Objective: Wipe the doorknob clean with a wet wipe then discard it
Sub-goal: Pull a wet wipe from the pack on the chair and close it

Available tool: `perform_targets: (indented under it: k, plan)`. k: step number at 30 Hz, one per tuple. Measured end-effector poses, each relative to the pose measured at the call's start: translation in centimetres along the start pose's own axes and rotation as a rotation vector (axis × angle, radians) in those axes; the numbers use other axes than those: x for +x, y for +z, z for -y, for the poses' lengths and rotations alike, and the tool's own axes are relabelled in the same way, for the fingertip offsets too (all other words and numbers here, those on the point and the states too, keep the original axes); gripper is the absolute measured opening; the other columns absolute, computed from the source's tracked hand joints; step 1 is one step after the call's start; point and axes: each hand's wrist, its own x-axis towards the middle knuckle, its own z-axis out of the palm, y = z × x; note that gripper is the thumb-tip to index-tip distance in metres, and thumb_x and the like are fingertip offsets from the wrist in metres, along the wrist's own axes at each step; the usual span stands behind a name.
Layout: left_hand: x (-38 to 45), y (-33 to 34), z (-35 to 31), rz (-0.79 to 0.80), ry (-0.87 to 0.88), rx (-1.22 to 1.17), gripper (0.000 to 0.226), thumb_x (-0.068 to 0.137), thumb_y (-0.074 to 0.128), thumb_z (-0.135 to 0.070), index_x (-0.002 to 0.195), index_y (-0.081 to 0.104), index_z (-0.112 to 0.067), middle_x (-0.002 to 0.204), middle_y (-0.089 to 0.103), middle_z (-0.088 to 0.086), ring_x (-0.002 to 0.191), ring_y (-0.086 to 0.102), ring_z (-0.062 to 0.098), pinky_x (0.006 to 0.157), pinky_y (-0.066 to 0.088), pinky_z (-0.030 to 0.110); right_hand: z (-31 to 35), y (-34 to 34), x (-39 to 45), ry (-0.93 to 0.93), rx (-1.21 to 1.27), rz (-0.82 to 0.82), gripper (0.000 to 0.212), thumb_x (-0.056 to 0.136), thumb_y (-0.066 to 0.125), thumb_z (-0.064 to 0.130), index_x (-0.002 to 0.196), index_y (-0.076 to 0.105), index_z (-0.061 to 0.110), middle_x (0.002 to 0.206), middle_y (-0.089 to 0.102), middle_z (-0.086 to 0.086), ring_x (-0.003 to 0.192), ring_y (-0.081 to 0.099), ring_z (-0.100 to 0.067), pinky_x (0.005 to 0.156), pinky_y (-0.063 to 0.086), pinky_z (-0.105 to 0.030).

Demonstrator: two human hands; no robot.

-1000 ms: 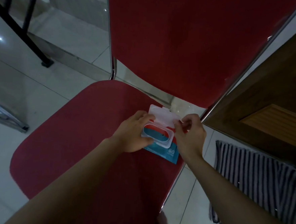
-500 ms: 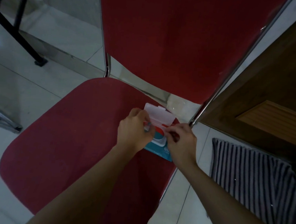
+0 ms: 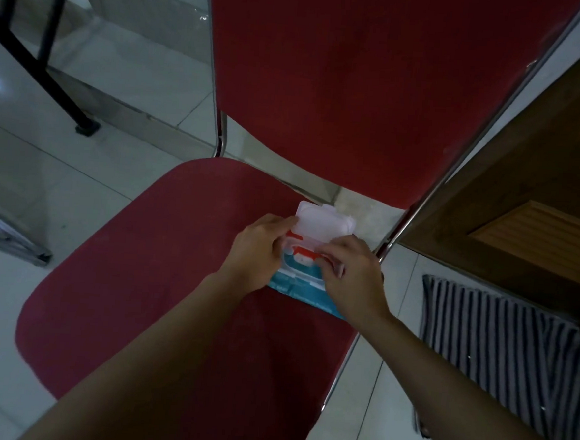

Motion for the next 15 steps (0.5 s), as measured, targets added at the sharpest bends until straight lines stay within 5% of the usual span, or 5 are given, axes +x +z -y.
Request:
perform_targets:
  k: [3, 10, 15]
  plan:
    - [0.0, 0.1, 0.1, 0.004, 0.012, 0.007, 0.042, 0.09, 0.044, -0.002, 0.131, 0.049, -0.012, 0.123, 0.057, 0.011, 0.107, 0.057, 0.024, 0.087, 0.042, 0.027, 0.7, 0.4, 0.2, -0.037, -0.026, 0.108, 0.014, 0.083, 0.066, 0.018, 0.092, 0.072, 0.009, 0.089, 0.061, -0.008, 0.086, 0.046, -0.014, 0.067, 0.027, -0.007]
    - [-0.3, 0.3, -0.1, -0.007, 0.006, -0.019, 0.044, 0.091, 0.042, -0.001, 0.134, 0.046, -0.013, 0.127, 0.055, 0.009, 0.11, 0.056, 0.023, 0.088, 0.044, 0.029, 1.6, 1.3, 0.8, 0.041, -0.06, 0.152, 0.011, 0.085, 0.057, 0.008, 0.084, 0.068, 0.005, 0.09, 0.059, -0.01, 0.091, 0.05, -0.022, 0.07, 0.037, -0.026]
    - [-0.4, 0.6, 0.1, -0.027, 0.005, -0.04, 0.044, 0.091, 0.042, -0.001, 0.134, 0.045, -0.011, 0.127, 0.055, 0.01, 0.11, 0.055, 0.021, 0.084, 0.037, 0.016, 1.8, 0.4, 1.1, 0.258, 0.16, 0.12, 0.012, 0.09, 0.052, 0.01, 0.086, 0.061, 0.004, 0.077, 0.051, 0.003, 0.07, 0.048, -0.006, 0.059, 0.034, -0.003]
